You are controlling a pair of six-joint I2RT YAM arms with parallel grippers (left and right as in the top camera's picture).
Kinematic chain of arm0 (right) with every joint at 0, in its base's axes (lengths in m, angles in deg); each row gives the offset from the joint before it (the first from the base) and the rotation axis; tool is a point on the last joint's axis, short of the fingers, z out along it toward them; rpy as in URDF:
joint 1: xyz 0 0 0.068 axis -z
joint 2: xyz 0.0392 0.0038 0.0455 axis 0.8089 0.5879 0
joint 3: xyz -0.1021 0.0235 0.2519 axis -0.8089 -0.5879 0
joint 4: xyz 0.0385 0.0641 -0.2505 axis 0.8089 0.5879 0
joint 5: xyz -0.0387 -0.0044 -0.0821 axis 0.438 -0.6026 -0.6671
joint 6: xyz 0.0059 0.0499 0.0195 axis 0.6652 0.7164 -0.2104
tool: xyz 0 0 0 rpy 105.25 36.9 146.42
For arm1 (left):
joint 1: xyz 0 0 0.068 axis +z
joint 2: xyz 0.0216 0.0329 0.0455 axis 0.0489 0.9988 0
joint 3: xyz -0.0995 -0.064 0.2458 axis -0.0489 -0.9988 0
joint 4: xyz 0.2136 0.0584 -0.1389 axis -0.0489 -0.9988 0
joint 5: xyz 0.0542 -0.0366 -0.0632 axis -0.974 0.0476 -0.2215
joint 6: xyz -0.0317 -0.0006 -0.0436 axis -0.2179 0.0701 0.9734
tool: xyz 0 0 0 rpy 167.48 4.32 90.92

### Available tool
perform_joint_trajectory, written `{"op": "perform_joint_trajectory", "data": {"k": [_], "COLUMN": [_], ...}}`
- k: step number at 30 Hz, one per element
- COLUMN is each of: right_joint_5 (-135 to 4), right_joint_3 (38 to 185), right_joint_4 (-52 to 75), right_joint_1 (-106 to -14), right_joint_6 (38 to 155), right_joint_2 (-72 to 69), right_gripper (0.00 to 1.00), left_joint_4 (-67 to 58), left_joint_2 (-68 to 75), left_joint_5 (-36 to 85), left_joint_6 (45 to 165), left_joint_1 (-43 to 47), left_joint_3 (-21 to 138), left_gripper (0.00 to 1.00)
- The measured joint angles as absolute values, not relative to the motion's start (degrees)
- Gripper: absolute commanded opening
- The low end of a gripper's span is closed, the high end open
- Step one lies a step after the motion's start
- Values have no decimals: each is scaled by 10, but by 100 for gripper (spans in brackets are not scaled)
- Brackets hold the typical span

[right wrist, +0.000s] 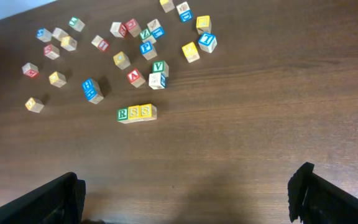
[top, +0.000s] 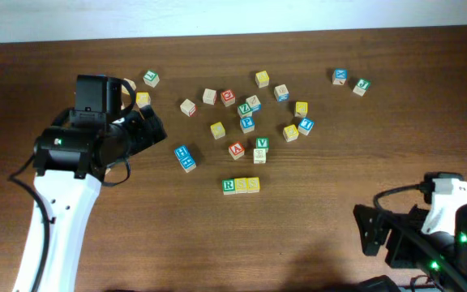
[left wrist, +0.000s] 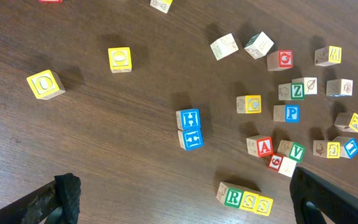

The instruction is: Spell out RSS

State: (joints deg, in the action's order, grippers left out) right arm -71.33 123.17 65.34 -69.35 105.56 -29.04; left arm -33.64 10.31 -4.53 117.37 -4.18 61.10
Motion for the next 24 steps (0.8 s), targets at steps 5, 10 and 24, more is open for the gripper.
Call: {"op": "perform_joint_trajectory", "data": {"k": [5,10,24], "right_joint_5": [-721,-752,-701], "right_joint_3": [1231,1170,550], "right_joint_4": [685,553,-29], "right_joint_1": [-693,-668,-589], "right_joint_6": [1045,1016,895], "right_joint_2": [-290,-311,-667], "right_gripper": [98,98,98], "left_joint_4": [-336,-335,-337], "left_joint_2": [103,103,103], "left_joint_5": [-45,-46,-46], "left_joint_6": [1174,1174,1174], "left_joint_1": [-42,-42,-42], "left_joint_3": [611,611,611], "left_gripper": [99,99,99]}}
